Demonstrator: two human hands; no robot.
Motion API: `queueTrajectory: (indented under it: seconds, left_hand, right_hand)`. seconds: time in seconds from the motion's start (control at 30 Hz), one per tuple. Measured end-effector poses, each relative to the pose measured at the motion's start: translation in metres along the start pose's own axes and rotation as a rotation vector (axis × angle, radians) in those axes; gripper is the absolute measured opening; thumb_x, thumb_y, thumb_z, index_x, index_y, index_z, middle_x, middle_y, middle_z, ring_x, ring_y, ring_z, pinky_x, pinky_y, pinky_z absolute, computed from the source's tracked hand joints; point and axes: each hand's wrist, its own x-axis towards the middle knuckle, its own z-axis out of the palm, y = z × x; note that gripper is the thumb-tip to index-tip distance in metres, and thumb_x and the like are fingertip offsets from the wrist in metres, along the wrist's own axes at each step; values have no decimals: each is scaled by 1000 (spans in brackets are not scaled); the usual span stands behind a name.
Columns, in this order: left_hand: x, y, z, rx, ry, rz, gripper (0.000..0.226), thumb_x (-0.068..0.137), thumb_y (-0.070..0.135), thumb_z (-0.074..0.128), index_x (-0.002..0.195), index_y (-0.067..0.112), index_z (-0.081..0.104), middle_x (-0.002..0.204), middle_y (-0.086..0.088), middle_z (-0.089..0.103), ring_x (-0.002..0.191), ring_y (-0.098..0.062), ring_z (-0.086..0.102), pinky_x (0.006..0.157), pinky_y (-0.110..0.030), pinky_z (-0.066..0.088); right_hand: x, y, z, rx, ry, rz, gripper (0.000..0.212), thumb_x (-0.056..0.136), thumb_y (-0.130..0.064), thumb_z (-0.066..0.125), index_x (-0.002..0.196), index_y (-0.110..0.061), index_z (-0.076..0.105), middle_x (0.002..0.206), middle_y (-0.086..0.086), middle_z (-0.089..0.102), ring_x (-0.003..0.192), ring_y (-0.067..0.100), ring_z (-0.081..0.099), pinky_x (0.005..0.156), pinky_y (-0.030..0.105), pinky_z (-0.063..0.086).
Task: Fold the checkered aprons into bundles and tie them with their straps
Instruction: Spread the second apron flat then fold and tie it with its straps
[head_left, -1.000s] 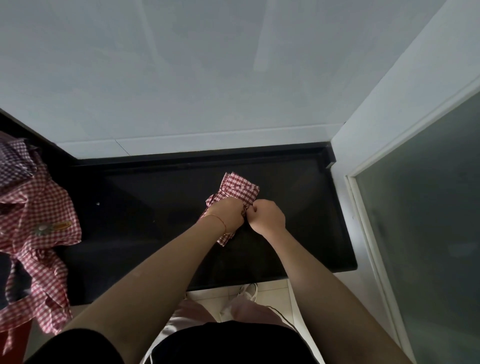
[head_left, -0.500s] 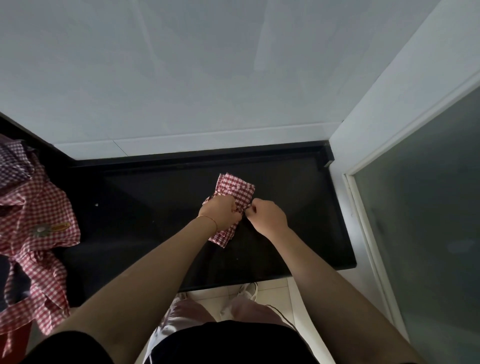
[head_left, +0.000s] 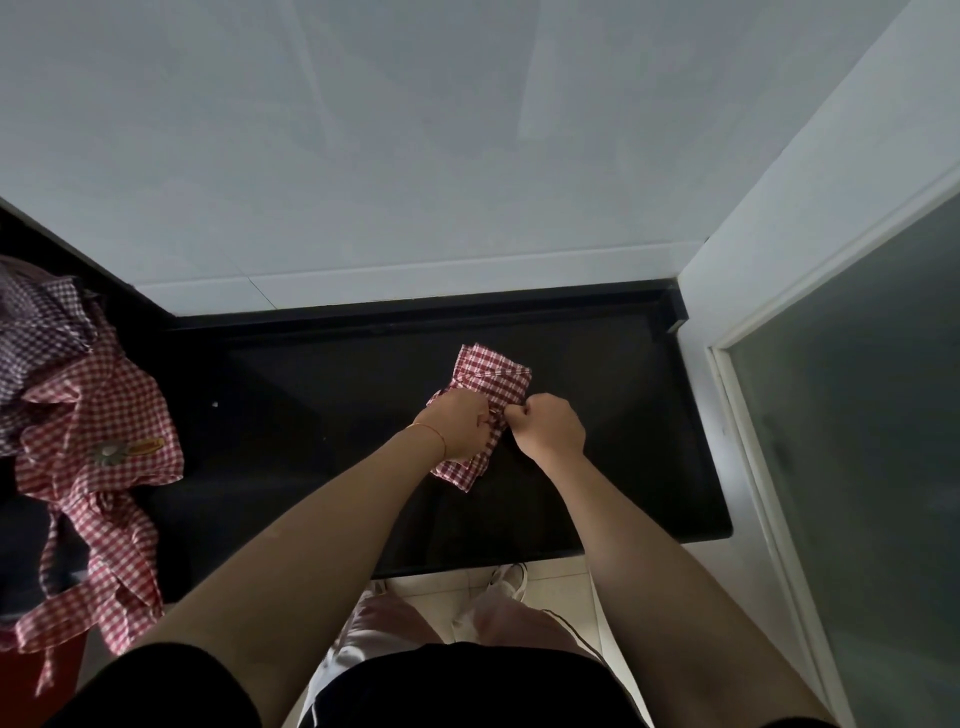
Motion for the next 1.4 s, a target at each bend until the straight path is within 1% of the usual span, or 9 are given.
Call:
queueTrajectory:
  seconds: [0.23,0.43,0.5,0.57,0.67,0.83,1.03,1.27,1.4]
  left_hand:
    - [-9,-5,-30,-398,88,-15,13,92,22,63,81,16,62,81,-2,61,72,-10,55,68,-22,47]
    - [-36,10,-104,-687,266,-6,18,87,25,67,80,10,73,85,-10,72,81,-17,64,81,-37,56]
    - [-50,15,-138,-667,299,36,16,87,23,67,78,10,72,82,-5,71,81,-16,64,79,-34,54]
    - [-69,21,-180,-628,332,106,15,87,21,67,76,12,71,84,-2,71,87,-19,67,83,-34,55]
    - [-110,32,-244,-610,403,225,14,87,14,65,75,9,69,86,-6,73,89,-20,69,85,-32,59]
    - [-173,50,-327,-442,610,305,13,85,21,66,75,14,70,84,-5,73,75,-16,66,71,-33,57]
    - [-238,57,-399,-286,832,397,11,86,17,66,83,12,76,83,1,75,74,-10,68,75,-30,57]
    - [-255,84,-438,3,1126,463,22,93,28,66,88,10,76,90,-6,72,86,-21,65,81,-37,51]
    - [-263,101,-460,6,1322,496,19,94,25,61,88,12,73,93,-3,69,89,-21,62,81,-34,49]
  right_hand:
    - [-8,-2,-37,276,-148,-161,27,95,-27,54,70,-17,54,68,3,48,60,17,45,60,33,40]
    - [-31,-55,-109,336,-51,-379,33,91,-24,55,63,-8,49,64,7,46,57,16,42,58,33,32]
    - [-40,-72,-137,272,-6,-475,33,88,-26,62,63,-11,47,66,2,46,59,12,43,58,30,33]
    - [-52,-92,-169,208,149,-582,23,81,-33,71,87,-17,57,96,-1,53,87,10,51,73,28,43]
    - [-90,-137,-226,76,310,-787,65,73,-38,78,131,-29,50,145,3,37,136,17,32,111,37,31]
    - [-168,-215,-283,-180,334,-917,46,79,-36,76,121,-28,58,110,-10,62,88,2,47,102,34,31]
    - [-205,-269,-313,-17,511,-977,50,77,-28,81,119,-26,54,108,-7,65,97,17,61,70,27,47]
    - [-223,-286,-333,97,863,-1140,45,80,-26,81,121,-22,64,110,-5,72,101,18,66,95,46,47]
    - [-229,-307,-361,20,1022,-1150,45,83,-31,74,126,-25,63,116,-9,70,108,16,63,100,38,34]
